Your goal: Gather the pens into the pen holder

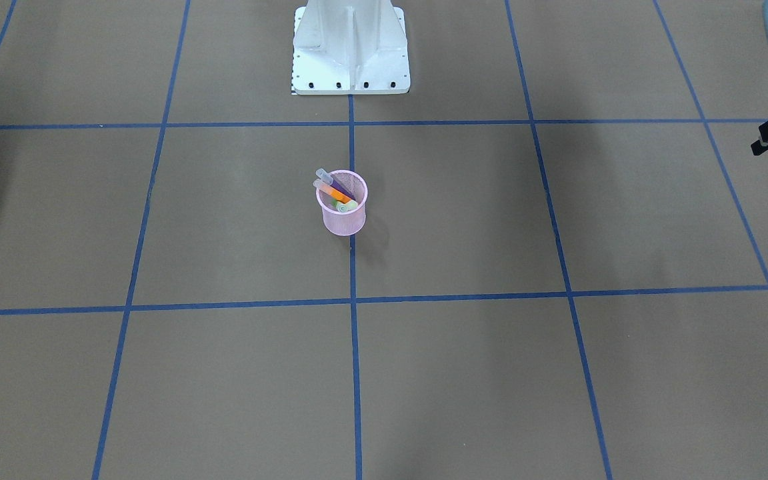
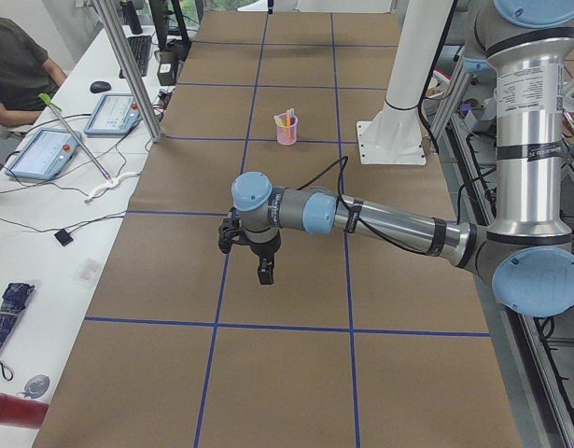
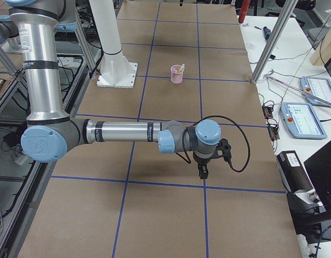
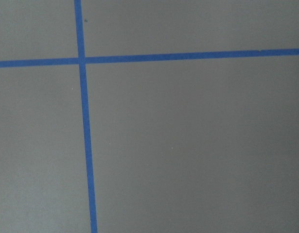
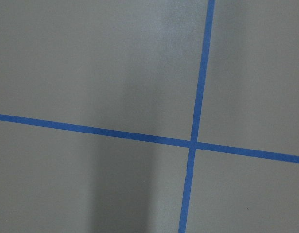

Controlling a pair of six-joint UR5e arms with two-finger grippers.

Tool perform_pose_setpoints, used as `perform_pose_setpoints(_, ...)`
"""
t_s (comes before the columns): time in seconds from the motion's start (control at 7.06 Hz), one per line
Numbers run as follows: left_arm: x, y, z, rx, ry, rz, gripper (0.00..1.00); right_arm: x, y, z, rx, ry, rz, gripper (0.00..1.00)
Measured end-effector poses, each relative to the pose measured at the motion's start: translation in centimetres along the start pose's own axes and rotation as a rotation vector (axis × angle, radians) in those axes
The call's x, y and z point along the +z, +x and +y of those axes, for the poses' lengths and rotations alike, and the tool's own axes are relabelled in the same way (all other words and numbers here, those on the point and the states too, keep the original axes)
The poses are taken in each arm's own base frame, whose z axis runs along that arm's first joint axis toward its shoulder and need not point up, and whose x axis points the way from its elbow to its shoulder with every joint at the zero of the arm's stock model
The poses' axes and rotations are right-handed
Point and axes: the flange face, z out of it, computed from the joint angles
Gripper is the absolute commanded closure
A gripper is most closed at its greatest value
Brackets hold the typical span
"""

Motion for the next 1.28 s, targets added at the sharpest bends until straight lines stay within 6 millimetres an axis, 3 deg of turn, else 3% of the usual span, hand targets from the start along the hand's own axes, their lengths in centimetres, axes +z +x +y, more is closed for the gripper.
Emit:
perform_pose_setpoints(0.28,-0.1,-1.2,0.3,0.023,0.023,0.005,0.00,-0.6,-0.4,0.0,-0.016,0.010,0.059,0.00)
perform_pose_setpoints(0.71,-0.8,-5.2,0.9,0.063,0.053,0.001,0.00,-0.5,-0.4,0.6,-0.017,0.010,0.068,0.00)
perform_pose_setpoints(1.28,-1.7,-5.0,1.2,0.067,0.067,0.008,0.00,-0.1,-0.2,1.8,-0.006,0.001,0.030,0.00)
